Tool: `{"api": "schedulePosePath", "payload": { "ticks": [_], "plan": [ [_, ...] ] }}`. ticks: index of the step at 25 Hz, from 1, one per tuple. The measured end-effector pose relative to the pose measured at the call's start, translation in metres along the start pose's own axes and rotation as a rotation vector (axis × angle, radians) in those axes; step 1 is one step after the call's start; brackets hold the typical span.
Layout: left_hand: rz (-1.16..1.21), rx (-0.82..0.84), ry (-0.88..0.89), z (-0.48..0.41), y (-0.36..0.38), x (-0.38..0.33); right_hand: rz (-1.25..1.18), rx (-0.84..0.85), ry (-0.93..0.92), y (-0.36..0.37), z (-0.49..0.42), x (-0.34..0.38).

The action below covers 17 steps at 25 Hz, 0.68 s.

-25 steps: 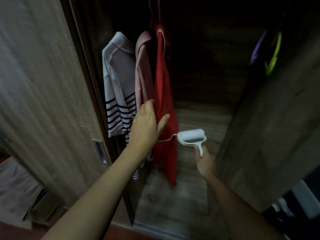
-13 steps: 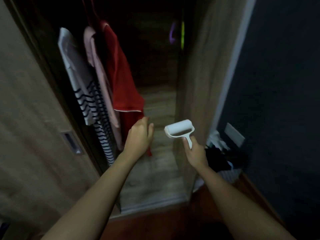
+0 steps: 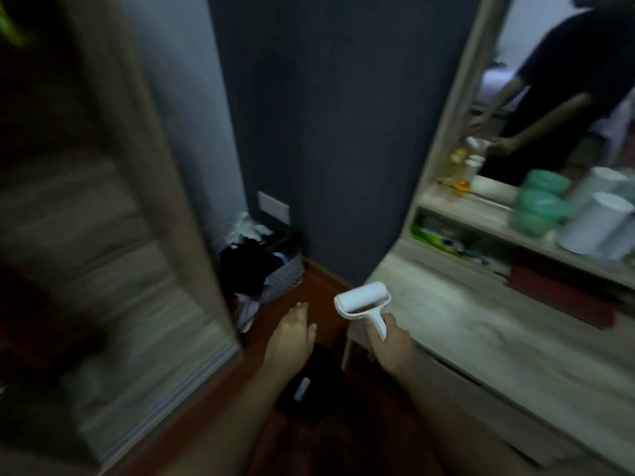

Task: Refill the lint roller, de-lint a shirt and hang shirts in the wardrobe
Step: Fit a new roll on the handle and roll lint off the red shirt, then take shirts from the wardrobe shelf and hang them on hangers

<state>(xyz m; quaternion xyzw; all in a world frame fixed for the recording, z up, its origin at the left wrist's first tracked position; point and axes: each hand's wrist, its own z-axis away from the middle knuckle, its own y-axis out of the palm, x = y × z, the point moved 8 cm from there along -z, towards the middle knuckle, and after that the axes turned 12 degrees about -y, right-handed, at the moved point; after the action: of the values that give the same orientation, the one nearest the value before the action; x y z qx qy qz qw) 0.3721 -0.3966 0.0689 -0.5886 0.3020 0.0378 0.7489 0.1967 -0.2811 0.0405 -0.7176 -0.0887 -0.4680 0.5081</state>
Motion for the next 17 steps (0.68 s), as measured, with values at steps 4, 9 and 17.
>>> {"api": "schedulePosePath", "payload": {
  "ticks": [4, 9, 17],
  "plan": [
    [0.01, 0.102, 0.166, 0.001, 0.083, -0.11, 0.122, -0.076, 0.202, -0.091, 0.003, -0.105],
    [-0.166, 0.323, 0.197, -0.031, 0.224, -0.198, 0.146, -0.109, 0.266, -0.174, -0.022, -0.198],
    [-0.336, 0.249, 0.175, -0.056, 0.284, -0.283, 0.114, -0.069, 0.172, -0.209, -0.066, -0.28]
  ]
}}
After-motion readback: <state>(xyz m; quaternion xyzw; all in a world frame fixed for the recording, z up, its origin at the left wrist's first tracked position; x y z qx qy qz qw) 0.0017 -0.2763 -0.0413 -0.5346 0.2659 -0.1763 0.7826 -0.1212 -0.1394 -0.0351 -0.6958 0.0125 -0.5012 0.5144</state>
